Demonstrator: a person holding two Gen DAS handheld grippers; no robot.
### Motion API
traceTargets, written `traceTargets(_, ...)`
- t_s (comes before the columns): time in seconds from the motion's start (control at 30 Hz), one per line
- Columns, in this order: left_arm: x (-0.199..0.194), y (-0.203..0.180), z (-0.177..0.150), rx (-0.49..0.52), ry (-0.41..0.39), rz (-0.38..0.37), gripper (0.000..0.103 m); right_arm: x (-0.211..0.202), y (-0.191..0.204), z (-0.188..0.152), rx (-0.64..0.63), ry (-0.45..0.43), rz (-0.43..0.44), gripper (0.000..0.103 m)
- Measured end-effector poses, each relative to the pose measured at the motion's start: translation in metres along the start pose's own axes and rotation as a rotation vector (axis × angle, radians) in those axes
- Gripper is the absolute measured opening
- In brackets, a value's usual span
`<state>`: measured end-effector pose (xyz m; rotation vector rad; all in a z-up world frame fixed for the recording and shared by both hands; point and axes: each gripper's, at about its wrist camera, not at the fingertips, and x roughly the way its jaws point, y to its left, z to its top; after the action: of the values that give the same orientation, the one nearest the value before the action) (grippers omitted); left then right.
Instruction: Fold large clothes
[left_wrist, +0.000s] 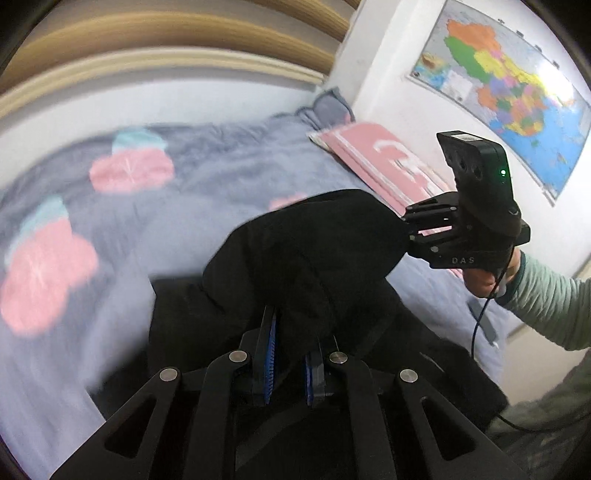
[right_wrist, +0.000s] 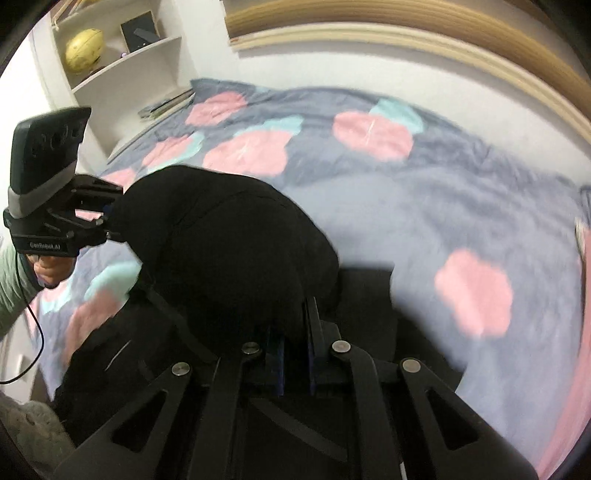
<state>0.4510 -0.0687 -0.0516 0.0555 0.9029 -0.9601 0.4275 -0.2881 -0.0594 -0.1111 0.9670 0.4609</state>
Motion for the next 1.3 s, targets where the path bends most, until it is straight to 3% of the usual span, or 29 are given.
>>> traceTargets(0.17, 0.017, -0.024, -0.072, -0.101, 0.073, -0.001, 0.014, 0.011, 0.038, -0.07, 0.008, 0.063, -0.051, 0.014)
traceTargets(0.37, 0.058, -0.018, -0.134, -0.284, 0.179, 0.007, 0.014, 0.051, 0.056, -0.121, 0.015, 0.167, -0.16, 0.015)
traceTargets(0.53, 0.012, -0.042, -0.133, -0.242, 0.155, 0.039, 0.016, 0.013, 0.052, -0.129, 0.058, 0.174, -0.133, 0.027)
traceTargets(0.63, -0.023, -0.047, -0.121, -0.227, 0.112, 0.019, 0.031, -0.026, 0.043, -0.12, 0.097, 0.121, -0.13, 0.036)
traceTargets(0.67, -0.034, -0.046, -0.115, -0.227, 0.079, 0.015, 0.04, -0.039, 0.038, -0.112, 0.12, 0.089, -0.121, 0.038)
traceTargets(0.7, -0.044, -0.046, -0.106, -0.228, 0.037, 0.019, 0.043, -0.05, 0.034, -0.101, 0.143, 0.052, -0.106, 0.041)
traceTargets(0.77, -0.056, -0.043, -0.084, -0.235, -0.039, 0.015, 0.043, -0.062, 0.031, -0.081, 0.173, -0.013, -0.074, 0.051)
traceTargets(0.87, -0.047, -0.025, -0.054, -0.3, -0.101, 0.027, 0.043, -0.047, 0.033, -0.044, 0.215, -0.039, -0.062, 0.052)
traceTargets(0.93, -0.021, -0.008, -0.043, -0.358, -0.088, 0.017, 0.043, -0.019, 0.037, -0.033, 0.248, 0.002, -0.054, 0.052)
traceTargets(1.0, 0.015, 0.007, -0.047, -0.419, -0.015, 0.02, 0.043, 0.012, 0.035, -0.033, 0.269, 0.059, -0.033, 0.051)
traceTargets(1.1, 0.061, 0.026, -0.072, -0.476, 0.117, 0.096, 0.042, 0.068, 0.037, -0.062, 0.265, 0.199, -0.041, 0.051)
traceTargets(1.13, 0.074, 0.033, -0.085, -0.491, 0.163, 0.135, 0.033, 0.092, 0.034, -0.08, 0.265, 0.271, -0.06, 0.05)
traceTargets(1.17, 0.087, 0.044, -0.1, -0.519, 0.201, 0.151, 0.029, 0.101, 0.034, -0.092, 0.27, 0.286, -0.058, 0.05)
traceTargets(1.3, 0.083, 0.069, -0.117, -0.682, 0.148, 0.049, 0.018, 0.094, 0.031, -0.101, 0.299, 0.252, -0.05, 0.049)
